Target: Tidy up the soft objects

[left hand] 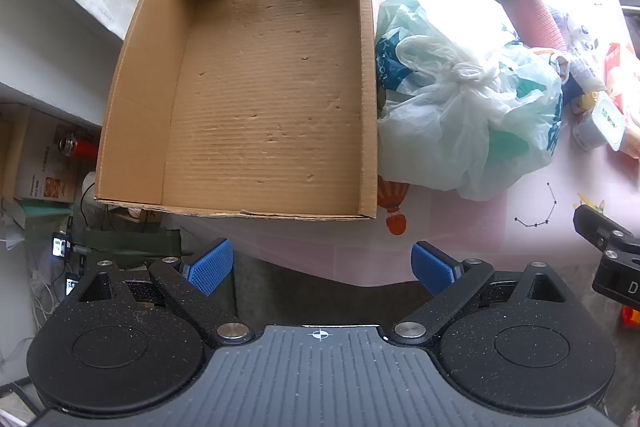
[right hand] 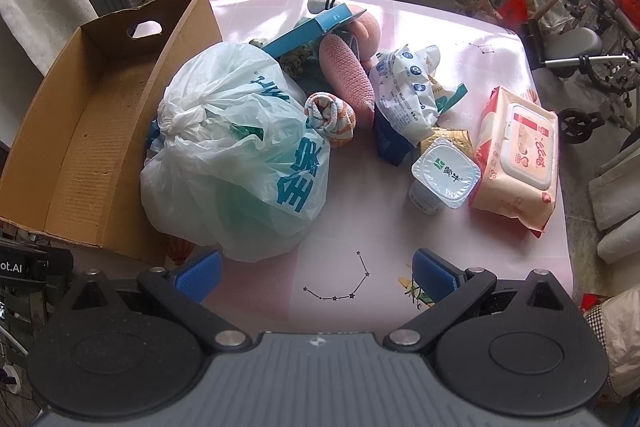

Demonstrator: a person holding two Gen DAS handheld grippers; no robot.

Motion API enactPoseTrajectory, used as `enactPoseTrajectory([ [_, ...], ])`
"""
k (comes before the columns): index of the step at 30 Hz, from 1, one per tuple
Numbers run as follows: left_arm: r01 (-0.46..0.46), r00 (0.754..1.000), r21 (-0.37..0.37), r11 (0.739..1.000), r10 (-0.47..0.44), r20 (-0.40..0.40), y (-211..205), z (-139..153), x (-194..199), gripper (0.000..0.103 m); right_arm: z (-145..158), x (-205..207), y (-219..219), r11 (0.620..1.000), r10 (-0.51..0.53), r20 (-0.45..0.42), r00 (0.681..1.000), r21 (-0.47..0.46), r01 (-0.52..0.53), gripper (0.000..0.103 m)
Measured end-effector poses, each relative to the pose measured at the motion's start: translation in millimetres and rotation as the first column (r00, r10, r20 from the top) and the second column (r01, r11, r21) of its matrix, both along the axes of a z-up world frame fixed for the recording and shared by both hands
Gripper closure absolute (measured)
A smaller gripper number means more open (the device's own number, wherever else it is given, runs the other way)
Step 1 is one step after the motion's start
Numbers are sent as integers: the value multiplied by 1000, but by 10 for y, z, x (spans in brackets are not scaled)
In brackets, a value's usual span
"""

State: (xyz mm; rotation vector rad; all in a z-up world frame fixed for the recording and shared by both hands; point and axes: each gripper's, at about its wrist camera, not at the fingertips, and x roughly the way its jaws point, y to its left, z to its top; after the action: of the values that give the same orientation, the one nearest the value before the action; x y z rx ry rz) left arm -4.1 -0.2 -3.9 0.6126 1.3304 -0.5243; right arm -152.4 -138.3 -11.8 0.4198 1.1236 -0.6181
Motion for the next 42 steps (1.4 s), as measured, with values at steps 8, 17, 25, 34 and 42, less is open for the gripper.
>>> enactPoseTrajectory([
  [8,1,1000,0,1000,-1,1,-3,0,0,6,4,-10,-8,1000,0,1,1000,-1,0,21],
  [17,3,1000,2,1000,-3,1,-5,0,-4,6,3,-15,-12,1000,0,1,1000,-1,0,21],
  [25,3,1000,3,1000,-3,1,-10,-3,-15,6,3,-18,-22,1000,0,2,1000,-1,0,21],
  [34,3,1000,5,1000,-3,-3,-11,-9,-8,6,1,-26,-33,1000,-2,4,1000,-1,2,21],
  [42,6,1000,10,1000,-6,-11,-53,-48,1,6,-7,-36,-115,1000,-12,4,1000,0,12,21],
])
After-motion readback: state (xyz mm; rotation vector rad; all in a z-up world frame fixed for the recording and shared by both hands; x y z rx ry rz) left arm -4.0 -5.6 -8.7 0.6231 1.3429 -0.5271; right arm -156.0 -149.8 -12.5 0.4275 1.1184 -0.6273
